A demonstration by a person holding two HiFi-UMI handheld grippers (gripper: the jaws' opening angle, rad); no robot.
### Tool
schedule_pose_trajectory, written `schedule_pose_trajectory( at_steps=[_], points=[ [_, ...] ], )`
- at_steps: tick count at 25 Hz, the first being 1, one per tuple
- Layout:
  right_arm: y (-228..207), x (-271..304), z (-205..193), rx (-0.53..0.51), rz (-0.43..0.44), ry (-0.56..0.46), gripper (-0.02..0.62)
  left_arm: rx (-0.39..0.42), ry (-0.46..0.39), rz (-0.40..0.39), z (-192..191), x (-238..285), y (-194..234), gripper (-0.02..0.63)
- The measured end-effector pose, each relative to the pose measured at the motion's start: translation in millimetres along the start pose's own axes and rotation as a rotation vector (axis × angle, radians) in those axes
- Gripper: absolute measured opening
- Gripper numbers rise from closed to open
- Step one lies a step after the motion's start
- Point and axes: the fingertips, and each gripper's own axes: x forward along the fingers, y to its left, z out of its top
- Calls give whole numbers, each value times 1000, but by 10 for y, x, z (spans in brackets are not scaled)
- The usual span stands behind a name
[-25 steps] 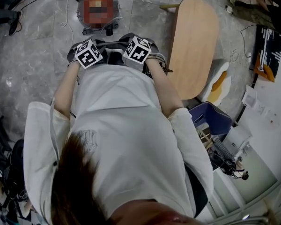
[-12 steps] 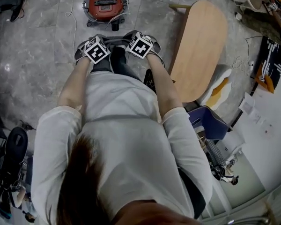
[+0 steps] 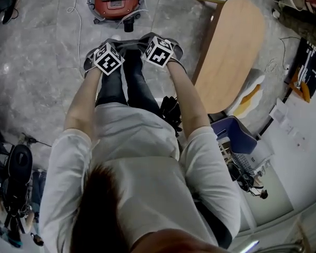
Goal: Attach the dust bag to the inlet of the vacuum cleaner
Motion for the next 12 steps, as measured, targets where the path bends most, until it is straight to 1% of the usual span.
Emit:
schedule_pose_trajectory(
  at_steps=[2, 5, 7, 10, 12],
  points=[
    [-55, 130, -81, 26, -2, -5, 38, 7, 6, -2, -40, 154, 55, 37],
    [-129, 322, -206, 44, -15, -7, 38, 49, 14, 5, -86, 371, 136, 37],
    [-185, 449, -277, 31, -44, -6, 38, 104, 19, 31, -116, 508, 209, 37],
    [-248, 636, -387, -17, -90, 3, 35, 227, 41, 71, -173, 714, 301, 37],
    [-287, 743, -448, -33, -115, 1, 34, 255, 43, 82, -211, 832, 348, 37]
  ],
)
